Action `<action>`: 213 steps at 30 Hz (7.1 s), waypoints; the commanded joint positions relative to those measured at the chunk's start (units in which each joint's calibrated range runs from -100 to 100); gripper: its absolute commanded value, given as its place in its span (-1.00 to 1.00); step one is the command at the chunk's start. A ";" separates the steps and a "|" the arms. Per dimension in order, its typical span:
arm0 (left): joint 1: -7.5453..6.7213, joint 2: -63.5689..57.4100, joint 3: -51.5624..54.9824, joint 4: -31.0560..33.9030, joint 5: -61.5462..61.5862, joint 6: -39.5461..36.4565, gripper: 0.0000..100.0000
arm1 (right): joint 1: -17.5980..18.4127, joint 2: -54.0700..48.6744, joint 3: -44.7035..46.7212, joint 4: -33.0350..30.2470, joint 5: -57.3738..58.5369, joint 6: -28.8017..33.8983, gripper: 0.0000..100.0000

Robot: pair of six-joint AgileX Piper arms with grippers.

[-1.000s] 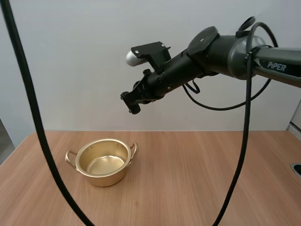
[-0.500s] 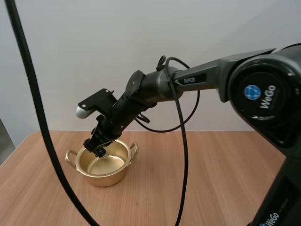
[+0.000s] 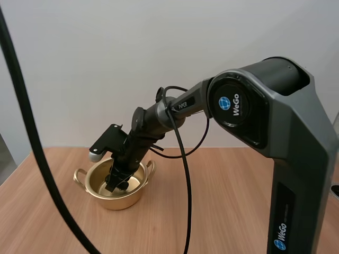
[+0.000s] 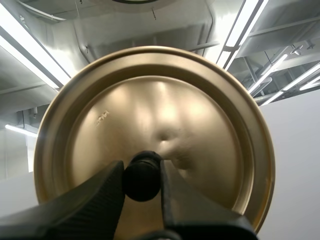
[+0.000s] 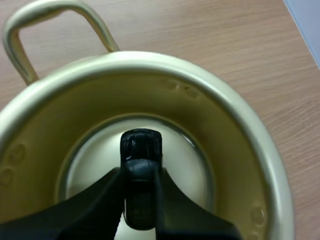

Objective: Open the pot, put the car inside, and close it

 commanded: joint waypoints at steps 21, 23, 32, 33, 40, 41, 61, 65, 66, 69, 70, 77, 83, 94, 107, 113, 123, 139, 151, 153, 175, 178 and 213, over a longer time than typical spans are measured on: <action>0.02 0.03 -0.06 0.01 0.06 0.03 -1.00 | 0.01 2.81 0.00 -3.56 -3.06 0.01 -0.49; 0.02 0.03 -0.06 0.01 0.06 0.03 -1.00 | 0.01 2.81 0.00 -3.34 -3.06 0.01 0.01; 0.02 0.03 -0.06 0.01 0.06 0.03 -1.00 | 0.01 1.59 0.00 -3.01 -3.84 0.42 0.54; 0.02 0.03 -0.06 0.01 0.06 0.03 -1.00 | 0.01 1.04 0.00 -3.01 -4.33 0.42 0.54; 0.02 0.02 -0.06 0.01 0.06 -0.06 -1.00 | 0.01 -7.67 0.00 -1.73 -4.47 0.42 0.52; 0.02 0.02 -0.06 0.01 0.06 -0.17 -1.00 | -0.08 -9.38 0.00 -1.73 -4.22 0.42 0.48; 0.02 0.14 10.95 1.87 -2.01 0.04 -1.00 | -19.20 -39.31 0.00 -2.17 4.23 11.25 -1.00; 0.02 0.85 11.43 1.87 -5.69 0.04 -1.00 | -24.62 -40.27 0.51 -2.06 5.28 13.48 -1.00; 0.02 0.98 11.56 1.87 -5.26 0.04 -1.00 | -25.60 -40.43 0.92 -1.74 5.28 13.79 -1.00; 0.02 1.26 12.97 1.87 -0.72 -0.16 -1.00 | -28.97 -40.88 3.56 1.18 2.20 14.26 -1.00; 0.02 1.26 13.70 1.87 0.58 -0.16 -1.00 | -29.70 -41.21 4.50 2.18 0.10 14.26 -1.00; 0.02 -3.49 26.61 1.87 -2.15 -0.16 -1.00 | -31.50 -47.14 13.83 5.40 -15.81 11.79 -1.00; 0.09 -10.19 44.95 1.87 -7.09 -0.16 -1.00 | -31.50 -52.96 17.80 6.46 -19.20 8.73 -1.00; 3.13 -14.33 71.34 1.24 -13.71 2.52 -1.00 | -31.50 -59.23 18.55 6.46 -18.25 8.97 -1.00; 3.38 -0.12 68.22 -2.08 7.19 8.89 -1.00 | -31.50 -60.82 18.55 7.23 -12.77 8.97 -1.00; 3.38 9.03 64.22 -0.80 16.81 8.31 -1.00 | -31.50 -60.82 18.55 6.89 -12.18 8.97 -1.00; 3.38 22.25 57.23 -0.45 27.75 7.29 -1.00 | -31.50 -60.82 18.55 6.89 -12.38 8.66 -1.00; 3.38 32.48 56.70 6.57 27.99 5.37 -1.00 | -31.50 -60.70 18.55 6.89 -12.38 8.66 -1.00; 3.38 36.41 56.70 6.57 29.51 5.37 -1.00 | -31.50 -60.70 18.55 6.89 -12.38 8.66 -1.00; 3.38 36.85 56.70 6.57 29.90 5.37 -1.00 | -31.50 -60.70 18.55 6.89 -12.38 8.66 -1.00; 3.38 39.44 56.70 6.57 32.41 6.54 -1.00 | -31.50 -60.70 18.55 6.89 -12.38 8.66 -1.00; 3.38 39.44 56.70 6.57 32.41 6.54 -1.00 | -31.50 -60.70 18.55 6.89 -12.38 8.66 -1.00; 3.38 42.64 56.56 5.04 33.62 6.57 0.74 | -31.50 -60.70 18.55 6.89 -10.99 8.66 -1.00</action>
